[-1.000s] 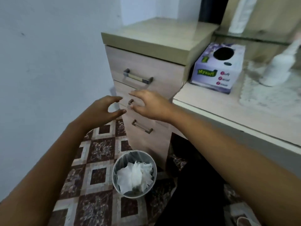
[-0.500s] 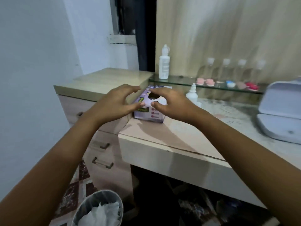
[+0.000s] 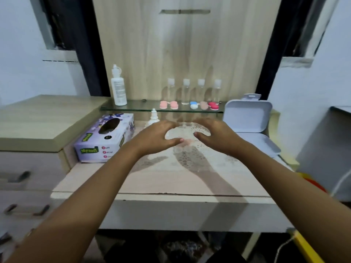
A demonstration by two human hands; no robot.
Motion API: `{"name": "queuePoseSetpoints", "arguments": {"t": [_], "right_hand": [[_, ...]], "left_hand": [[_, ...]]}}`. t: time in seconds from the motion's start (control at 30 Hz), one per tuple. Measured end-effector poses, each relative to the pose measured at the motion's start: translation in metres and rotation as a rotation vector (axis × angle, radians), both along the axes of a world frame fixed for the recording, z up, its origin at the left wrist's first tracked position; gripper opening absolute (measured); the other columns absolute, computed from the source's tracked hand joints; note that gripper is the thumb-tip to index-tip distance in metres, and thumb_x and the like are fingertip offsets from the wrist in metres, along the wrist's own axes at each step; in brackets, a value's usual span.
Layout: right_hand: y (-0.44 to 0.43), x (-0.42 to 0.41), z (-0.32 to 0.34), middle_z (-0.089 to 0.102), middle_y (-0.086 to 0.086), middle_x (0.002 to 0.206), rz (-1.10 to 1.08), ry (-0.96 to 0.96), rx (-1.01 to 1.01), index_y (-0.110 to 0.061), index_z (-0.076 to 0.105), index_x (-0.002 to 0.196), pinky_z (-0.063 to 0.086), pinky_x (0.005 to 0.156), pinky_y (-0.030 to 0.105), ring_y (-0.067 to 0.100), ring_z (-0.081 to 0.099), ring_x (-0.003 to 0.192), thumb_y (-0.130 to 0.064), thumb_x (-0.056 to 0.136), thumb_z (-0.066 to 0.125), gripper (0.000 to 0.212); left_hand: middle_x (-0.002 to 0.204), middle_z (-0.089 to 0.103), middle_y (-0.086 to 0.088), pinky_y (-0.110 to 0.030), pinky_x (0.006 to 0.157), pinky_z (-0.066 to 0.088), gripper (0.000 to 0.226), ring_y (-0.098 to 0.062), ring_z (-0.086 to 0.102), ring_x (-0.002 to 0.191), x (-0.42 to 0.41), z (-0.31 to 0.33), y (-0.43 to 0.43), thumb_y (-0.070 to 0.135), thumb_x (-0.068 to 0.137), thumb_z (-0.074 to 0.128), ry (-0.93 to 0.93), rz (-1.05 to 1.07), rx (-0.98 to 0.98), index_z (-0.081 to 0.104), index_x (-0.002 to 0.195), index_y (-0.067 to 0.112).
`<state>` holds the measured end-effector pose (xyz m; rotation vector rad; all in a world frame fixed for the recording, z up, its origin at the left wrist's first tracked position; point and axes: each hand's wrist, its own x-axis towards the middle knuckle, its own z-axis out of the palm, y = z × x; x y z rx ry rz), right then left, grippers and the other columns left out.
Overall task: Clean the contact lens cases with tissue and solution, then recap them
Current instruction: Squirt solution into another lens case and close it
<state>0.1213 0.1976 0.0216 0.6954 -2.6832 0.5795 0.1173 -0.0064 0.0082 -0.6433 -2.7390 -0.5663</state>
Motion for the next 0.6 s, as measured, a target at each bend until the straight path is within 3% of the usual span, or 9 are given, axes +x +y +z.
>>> {"name": "queuePoseSetpoints", "arguments": {"t": [0.23,0.33,0.47,0.6], "right_hand": [[0.018,-0.022,-0.034,0.045,0.003,0.142,-0.075,-0.084,0.024,-0.016,0.042,0.138,0.025,0.105,0.024,0.017,0.037,0.132,-0.031,0.093,0.052,0.049],[0.012,-0.032,-0.05,0.046,0.004,0.141,-0.084,-0.119,0.029,-0.018,0.044,0.137,0.029,0.109,0.032,0.019,0.04,0.131,-0.032,0.092,0.053,0.048],[0.001,-0.04,-0.066,0.053,0.008,0.131,-0.08,-0.147,-0.009,-0.016,0.049,0.133,0.029,0.094,0.018,0.021,0.049,0.12,-0.027,0.091,0.053,0.043],[-0.009,-0.045,-0.079,0.06,0.012,0.117,-0.078,-0.111,-0.083,-0.012,0.056,0.126,0.032,0.088,0.018,0.023,0.054,0.109,-0.027,0.088,0.058,0.04]], "left_hand": [[0.134,0.05,0.003,-0.024,0.096,0.034,0.058,-0.011,0.044,0.124,-0.03,-0.03,0.012,0.051,0.087,0.054,-0.065,-0.022,-0.028,0.045,0.136,0.021],[0.125,0.053,0.002,-0.024,0.091,0.037,0.055,-0.012,0.048,0.117,-0.037,-0.043,0.007,0.049,0.087,0.056,-0.078,-0.008,-0.036,0.049,0.132,0.019],[0.114,0.053,0.004,-0.025,0.089,0.04,0.052,-0.01,0.05,0.106,-0.044,-0.061,0.001,0.05,0.085,0.057,-0.092,0.006,-0.015,0.053,0.127,0.019],[0.102,0.052,0.004,-0.024,0.084,0.041,0.044,-0.01,0.05,0.096,-0.05,-0.071,-0.003,0.044,0.087,0.059,-0.076,-0.015,-0.027,0.059,0.121,0.016]]}}
